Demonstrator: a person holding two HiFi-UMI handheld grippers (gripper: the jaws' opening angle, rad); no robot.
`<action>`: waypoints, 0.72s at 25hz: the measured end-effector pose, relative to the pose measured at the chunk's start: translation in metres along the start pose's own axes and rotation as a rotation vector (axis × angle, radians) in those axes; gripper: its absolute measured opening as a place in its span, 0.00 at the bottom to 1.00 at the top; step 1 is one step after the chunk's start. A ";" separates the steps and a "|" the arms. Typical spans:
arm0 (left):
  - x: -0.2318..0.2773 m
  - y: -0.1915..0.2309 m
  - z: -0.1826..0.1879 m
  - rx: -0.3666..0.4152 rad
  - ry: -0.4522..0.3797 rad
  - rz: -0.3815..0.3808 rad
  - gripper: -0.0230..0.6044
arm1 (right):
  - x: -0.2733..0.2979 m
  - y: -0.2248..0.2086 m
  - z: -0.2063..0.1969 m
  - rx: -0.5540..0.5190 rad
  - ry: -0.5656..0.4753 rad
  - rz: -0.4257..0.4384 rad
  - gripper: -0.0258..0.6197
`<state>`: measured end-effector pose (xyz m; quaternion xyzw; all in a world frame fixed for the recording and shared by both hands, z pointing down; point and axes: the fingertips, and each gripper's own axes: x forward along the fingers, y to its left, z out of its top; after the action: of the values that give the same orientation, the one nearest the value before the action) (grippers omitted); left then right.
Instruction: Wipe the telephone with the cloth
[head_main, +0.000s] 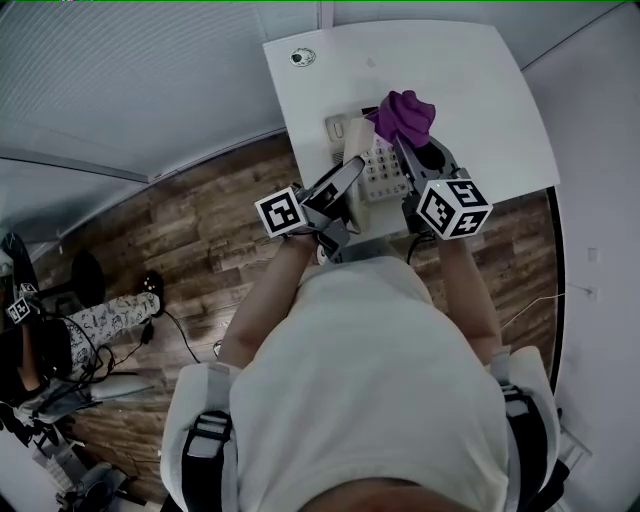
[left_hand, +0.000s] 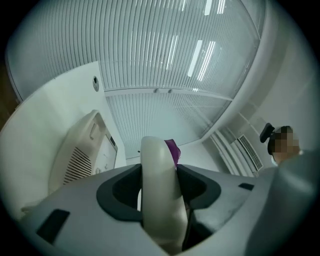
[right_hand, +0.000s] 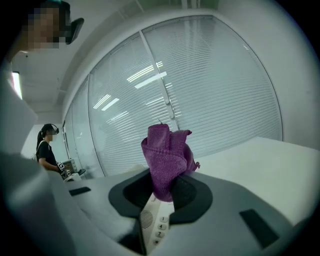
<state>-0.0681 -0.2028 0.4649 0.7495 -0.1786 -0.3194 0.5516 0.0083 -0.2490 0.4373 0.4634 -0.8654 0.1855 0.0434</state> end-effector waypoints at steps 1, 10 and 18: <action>0.000 0.000 0.000 -0.009 -0.001 -0.009 0.40 | 0.001 0.003 0.002 0.009 -0.007 0.012 0.18; 0.002 -0.003 -0.004 -0.020 0.011 -0.038 0.40 | 0.005 0.030 -0.003 0.030 -0.005 0.120 0.18; -0.003 0.002 0.008 -0.035 -0.006 -0.045 0.40 | 0.013 0.042 -0.014 0.070 0.010 0.174 0.18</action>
<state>-0.0756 -0.2075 0.4663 0.7425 -0.1575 -0.3371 0.5569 -0.0350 -0.2332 0.4416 0.3867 -0.8952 0.2209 0.0155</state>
